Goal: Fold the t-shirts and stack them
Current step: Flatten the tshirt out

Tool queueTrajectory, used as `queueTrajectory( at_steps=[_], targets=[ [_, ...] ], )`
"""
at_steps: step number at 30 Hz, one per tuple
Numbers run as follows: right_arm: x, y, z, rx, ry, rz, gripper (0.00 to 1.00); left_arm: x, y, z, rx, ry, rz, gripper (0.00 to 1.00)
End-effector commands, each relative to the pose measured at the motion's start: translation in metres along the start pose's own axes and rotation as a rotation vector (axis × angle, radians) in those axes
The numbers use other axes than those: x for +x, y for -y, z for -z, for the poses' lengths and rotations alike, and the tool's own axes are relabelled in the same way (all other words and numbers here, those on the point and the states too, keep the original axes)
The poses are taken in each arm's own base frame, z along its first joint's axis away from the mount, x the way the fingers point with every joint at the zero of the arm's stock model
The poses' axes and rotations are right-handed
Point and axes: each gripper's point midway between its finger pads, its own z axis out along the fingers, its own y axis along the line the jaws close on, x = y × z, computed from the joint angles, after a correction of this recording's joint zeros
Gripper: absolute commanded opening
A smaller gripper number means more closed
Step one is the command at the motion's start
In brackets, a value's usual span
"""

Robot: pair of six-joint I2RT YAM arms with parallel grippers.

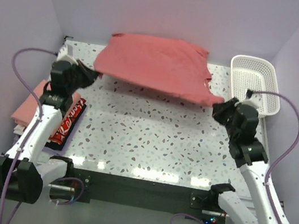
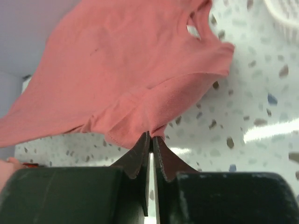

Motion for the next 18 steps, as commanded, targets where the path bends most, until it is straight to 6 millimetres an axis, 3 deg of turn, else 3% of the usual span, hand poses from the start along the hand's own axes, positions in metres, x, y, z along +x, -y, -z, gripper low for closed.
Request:
queueTrajectory(
  at_steps=[1, 2, 3, 4, 7, 8, 12, 15, 18],
  targets=[
    [0.074, 0.042, 0.017, 0.035, -0.118, -0.108, 0.09, 0.063, -0.053, 0.016, -0.096, -0.076, 0.086, 0.06],
    [0.090, 0.049, 0.020, 0.036, -0.146, -0.123, 0.20, 0.078, -0.063, 0.021, -0.116, -0.103, 0.098, 0.13],
    [0.104, 0.060, 0.028, 0.053, -0.172, -0.131, 0.24, 0.105, -0.086, 0.027, -0.173, -0.153, 0.119, 0.20],
    [0.130, 0.075, 0.030, 0.078, -0.225, -0.134, 0.25, 0.114, -0.093, 0.036, -0.195, -0.161, 0.130, 0.36],
    [0.163, 0.089, 0.045, 0.076, -0.310, -0.143, 0.47, 0.137, -0.119, 0.059, -0.288, -0.181, 0.149, 0.64],
    [0.166, 0.092, 0.049, 0.082, -0.316, -0.134, 0.58, 0.138, -0.125, 0.063, -0.310, -0.171, 0.148, 0.66],
    [0.154, 0.103, 0.065, 0.135, -0.289, -0.083, 0.79, 0.141, -0.134, 0.082, -0.377, -0.170, 0.155, 0.70],
    [0.134, 0.095, 0.064, 0.132, -0.256, -0.057, 0.81, 0.139, -0.140, 0.084, -0.428, -0.164, 0.169, 0.70],
    [0.123, 0.086, 0.055, 0.140, -0.277, -0.010, 0.81, 0.141, -0.146, 0.081, -0.490, -0.194, 0.183, 0.64]
  ],
)
